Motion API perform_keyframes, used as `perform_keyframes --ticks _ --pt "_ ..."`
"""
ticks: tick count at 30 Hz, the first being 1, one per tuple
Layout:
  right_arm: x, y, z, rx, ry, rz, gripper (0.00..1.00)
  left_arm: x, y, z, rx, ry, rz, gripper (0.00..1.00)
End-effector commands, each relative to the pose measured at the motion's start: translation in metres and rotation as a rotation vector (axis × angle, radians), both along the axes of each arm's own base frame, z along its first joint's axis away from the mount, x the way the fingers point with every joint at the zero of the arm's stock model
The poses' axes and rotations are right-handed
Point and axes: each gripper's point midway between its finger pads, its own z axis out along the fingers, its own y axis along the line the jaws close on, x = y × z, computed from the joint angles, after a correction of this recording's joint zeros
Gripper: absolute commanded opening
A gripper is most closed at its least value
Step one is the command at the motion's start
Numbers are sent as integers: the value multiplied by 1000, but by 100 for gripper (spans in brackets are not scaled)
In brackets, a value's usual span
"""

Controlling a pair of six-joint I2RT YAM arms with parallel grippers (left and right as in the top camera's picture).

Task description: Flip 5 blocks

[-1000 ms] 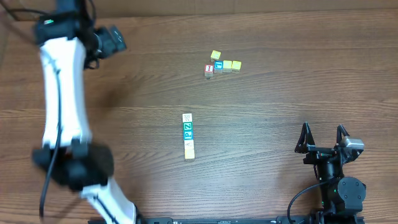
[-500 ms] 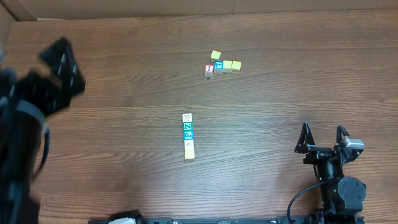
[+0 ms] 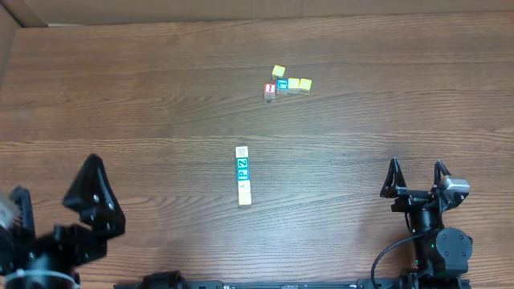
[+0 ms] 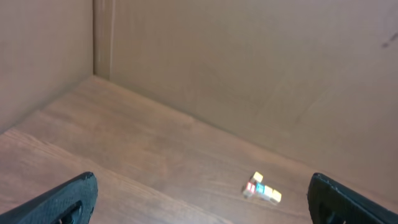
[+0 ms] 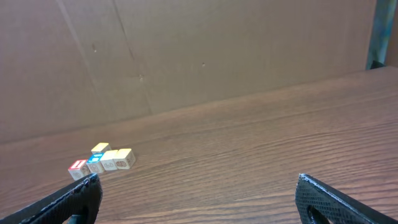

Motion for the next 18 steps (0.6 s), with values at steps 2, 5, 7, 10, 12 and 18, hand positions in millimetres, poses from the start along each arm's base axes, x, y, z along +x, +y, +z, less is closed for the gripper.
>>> perform_keyframes --ticks 2,5,7,10,12,18 --pt "0 3 -2 -19 -5 17 100 -4 3 -20 13 -51 16 100" --pt "0 3 -2 -19 -5 17 100 0 3 -23 25 -151 16 100" --pt "0 3 -2 -18 -5 17 100 4 4 -20 36 -244 16 100" --pt "0 3 -2 -19 -5 17 100 4 2 -14 54 -394 8 100" --pt "0 3 -2 -19 -5 17 100 3 0 -11 68 -497 -5 100" --pt "0 3 -2 -18 -5 17 100 -12 -8 -9 104 -788 -47 100"
